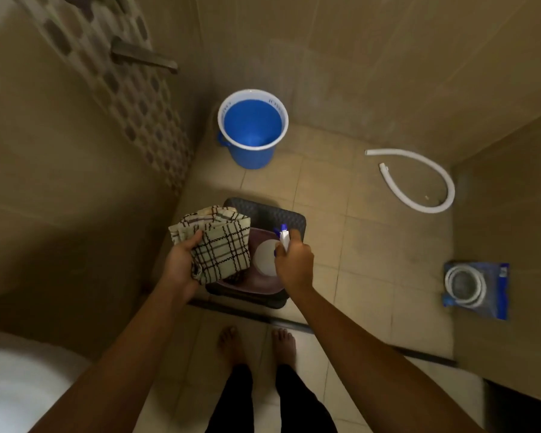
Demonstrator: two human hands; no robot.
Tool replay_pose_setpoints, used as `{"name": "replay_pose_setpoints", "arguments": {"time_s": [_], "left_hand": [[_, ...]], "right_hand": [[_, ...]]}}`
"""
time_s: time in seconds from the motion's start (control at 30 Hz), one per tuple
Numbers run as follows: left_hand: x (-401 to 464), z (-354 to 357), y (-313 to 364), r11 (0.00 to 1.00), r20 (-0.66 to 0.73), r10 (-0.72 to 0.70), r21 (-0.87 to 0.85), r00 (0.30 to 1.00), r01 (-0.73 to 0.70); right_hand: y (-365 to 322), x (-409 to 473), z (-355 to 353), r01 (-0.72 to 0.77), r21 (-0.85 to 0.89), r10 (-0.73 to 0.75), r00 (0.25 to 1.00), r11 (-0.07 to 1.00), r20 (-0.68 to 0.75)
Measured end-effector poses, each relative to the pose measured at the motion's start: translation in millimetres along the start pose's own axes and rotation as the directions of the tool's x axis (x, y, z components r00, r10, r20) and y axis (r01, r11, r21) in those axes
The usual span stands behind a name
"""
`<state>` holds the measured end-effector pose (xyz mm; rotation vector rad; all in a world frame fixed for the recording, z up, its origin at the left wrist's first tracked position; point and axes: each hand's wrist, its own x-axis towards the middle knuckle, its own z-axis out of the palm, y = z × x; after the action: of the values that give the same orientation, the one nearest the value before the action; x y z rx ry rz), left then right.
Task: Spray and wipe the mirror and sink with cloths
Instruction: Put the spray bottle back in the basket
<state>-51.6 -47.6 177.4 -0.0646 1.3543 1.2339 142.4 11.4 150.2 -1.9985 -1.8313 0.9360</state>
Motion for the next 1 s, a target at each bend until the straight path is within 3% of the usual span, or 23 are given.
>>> {"name": "replay_pose_setpoints", "arguments": {"time_s": [0.47, 0.87, 1.0], "left_hand": [[40.1, -9.7, -23.7, 0.996, 0.009, -0.091, 0.014, 0.996, 0.091], [47.4, -18.5, -30.0, 0.994, 0.023, -0.111, 0.010, 0.994, 0.111], [41.3, -17.4, -26.0, 0.994, 0.029, -0.105, 0.005, 0.994, 0.105]], "right_hand": [[23.8, 12.8, 56.9, -0.195, -0.061, 0.198, 0.979, 0.979, 0.048], [11.4, 17.9, 69.6, -0.243, -0.025, 0.243, 0.970, 0.970, 0.007], [13.9, 18.0, 63.3, -0.233, 0.009, 0.232, 0.971, 0.973, 0.066]]}}
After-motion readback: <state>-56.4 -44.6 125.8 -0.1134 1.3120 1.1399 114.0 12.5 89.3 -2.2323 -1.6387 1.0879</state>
